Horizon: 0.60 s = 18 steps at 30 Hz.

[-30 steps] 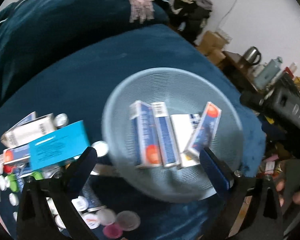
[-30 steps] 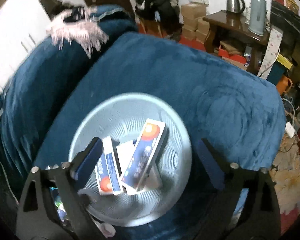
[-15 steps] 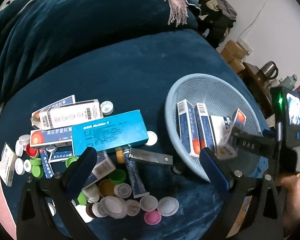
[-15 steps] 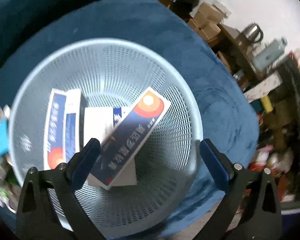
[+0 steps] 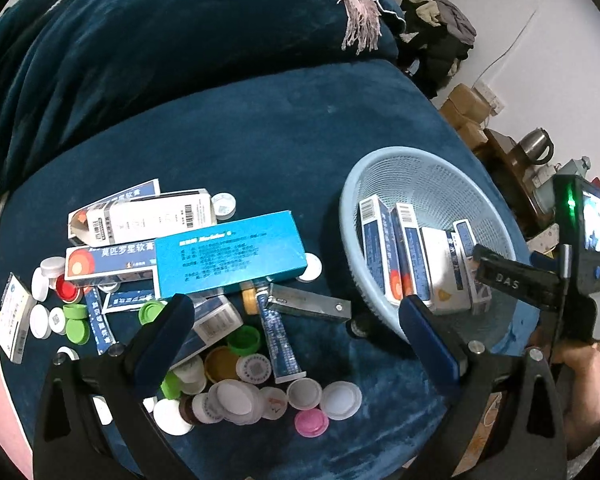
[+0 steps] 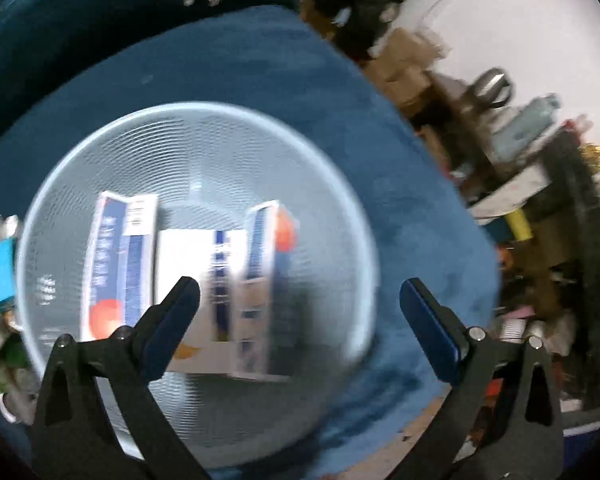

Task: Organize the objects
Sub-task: 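Withdraw both open tools from the basket toward the pile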

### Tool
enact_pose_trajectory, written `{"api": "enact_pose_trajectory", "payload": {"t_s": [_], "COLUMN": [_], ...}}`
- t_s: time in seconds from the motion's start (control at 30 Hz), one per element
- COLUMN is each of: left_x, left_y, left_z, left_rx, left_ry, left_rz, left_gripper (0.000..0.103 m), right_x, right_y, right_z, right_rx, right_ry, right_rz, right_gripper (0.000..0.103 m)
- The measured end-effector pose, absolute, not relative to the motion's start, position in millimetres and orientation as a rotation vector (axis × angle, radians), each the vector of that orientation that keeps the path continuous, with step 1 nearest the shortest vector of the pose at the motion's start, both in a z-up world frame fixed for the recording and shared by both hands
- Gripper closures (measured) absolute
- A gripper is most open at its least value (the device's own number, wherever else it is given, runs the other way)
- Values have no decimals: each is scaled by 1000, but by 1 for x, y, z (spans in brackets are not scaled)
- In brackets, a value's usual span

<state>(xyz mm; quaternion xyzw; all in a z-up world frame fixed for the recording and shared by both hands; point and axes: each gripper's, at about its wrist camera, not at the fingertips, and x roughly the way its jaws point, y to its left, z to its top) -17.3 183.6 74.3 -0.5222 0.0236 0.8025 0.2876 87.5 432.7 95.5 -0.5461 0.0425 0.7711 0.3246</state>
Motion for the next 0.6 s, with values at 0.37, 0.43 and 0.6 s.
{"api": "enact_pose_trajectory", "payload": {"t_s": [0.37,0.43,0.6], "left_x": [-25,-24,-25], "left_y": [172,171,162], "left_z": [65,65,63], "left_rx": [-1446,-1449,-1476], "left_ry": [37,40,21], "left_rz": [2144,2143,2144], "left_gripper": [1,1,1], "right_x": [96,93,83], "right_y": [428,416,387], "right_z": [102,116,135], "right_rx": [-1438,-1385,-1346], "right_ry": [11,52,185], "right_rz": [1911,2000,2262], "right_gripper": [1,1,1]}}
